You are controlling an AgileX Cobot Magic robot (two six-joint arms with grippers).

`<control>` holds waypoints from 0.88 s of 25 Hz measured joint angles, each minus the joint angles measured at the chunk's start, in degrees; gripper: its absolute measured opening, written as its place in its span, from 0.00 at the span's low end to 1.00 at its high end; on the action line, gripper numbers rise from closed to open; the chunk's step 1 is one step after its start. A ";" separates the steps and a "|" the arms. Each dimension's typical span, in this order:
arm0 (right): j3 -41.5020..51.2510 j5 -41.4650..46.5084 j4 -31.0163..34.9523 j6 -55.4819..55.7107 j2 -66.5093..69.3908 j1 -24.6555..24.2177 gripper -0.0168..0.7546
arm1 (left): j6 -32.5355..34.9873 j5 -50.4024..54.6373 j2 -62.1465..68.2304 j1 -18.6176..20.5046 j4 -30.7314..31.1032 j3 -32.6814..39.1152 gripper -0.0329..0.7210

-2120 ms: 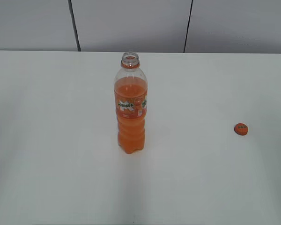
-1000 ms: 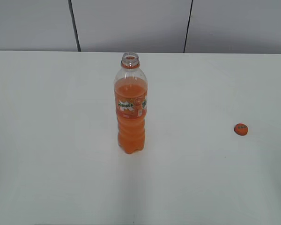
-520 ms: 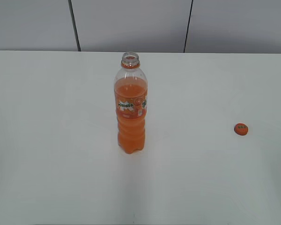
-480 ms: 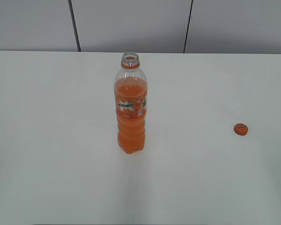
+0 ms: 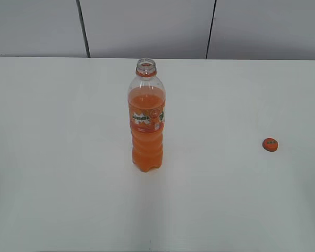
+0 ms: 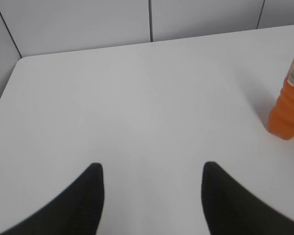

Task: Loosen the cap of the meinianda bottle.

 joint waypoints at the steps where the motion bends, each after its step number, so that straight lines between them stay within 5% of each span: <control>1: 0.00 0.00 0.00 0.00 0.00 0.00 0.62 | 0.00 0.00 0.00 0.00 -0.05 0.00 0.57; 22: 0.00 0.00 0.00 0.05 0.00 0.00 0.62 | 0.00 0.00 0.00 0.00 -0.10 0.00 0.51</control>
